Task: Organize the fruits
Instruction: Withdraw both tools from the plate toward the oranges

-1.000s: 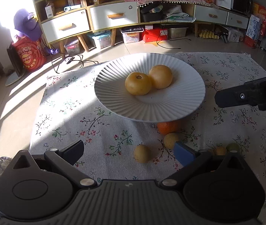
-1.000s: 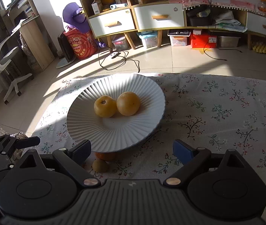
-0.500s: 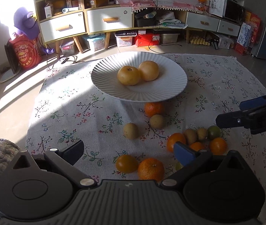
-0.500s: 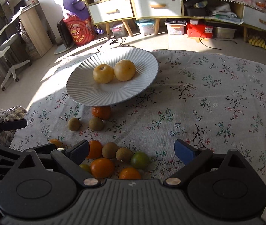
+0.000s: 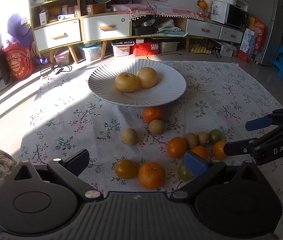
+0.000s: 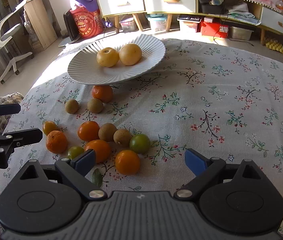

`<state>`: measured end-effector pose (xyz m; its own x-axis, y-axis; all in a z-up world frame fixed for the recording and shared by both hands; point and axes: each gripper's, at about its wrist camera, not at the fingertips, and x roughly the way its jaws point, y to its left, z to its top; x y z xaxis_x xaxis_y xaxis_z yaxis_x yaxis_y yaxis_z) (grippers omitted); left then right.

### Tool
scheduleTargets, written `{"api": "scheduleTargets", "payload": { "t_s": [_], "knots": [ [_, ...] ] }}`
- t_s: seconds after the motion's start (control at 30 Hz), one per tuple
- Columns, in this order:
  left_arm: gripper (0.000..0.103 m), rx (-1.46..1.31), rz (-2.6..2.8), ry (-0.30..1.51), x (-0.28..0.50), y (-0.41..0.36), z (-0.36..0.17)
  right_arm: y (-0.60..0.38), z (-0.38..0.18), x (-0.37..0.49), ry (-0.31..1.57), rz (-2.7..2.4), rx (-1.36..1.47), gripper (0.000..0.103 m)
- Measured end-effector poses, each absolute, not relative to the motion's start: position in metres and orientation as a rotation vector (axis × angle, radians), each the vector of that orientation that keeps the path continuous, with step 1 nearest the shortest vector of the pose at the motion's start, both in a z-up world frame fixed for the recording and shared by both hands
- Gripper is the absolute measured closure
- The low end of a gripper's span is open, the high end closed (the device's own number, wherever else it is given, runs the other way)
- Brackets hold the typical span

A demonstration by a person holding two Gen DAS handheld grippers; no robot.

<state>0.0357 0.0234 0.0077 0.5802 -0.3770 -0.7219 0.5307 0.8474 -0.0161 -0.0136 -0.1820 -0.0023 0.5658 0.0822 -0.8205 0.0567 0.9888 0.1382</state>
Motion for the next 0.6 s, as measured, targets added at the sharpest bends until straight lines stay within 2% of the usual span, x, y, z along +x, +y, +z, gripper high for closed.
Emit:
{"api": "scheduleTargets", "payload": {
  "t_s": [0.47,0.6],
  "knots": [
    [0.011,0.247,-0.603,0.770,0.025,0.012,0.001,-0.172,-0.010,-0.031,0.984,0.066,0.075,0.010],
    [0.011,0.251,-0.623,0.758,0.023,0.009,0.000,-0.173,-0.012,-0.031,0.986,0.058,0.077,0.014]
  ]
}}
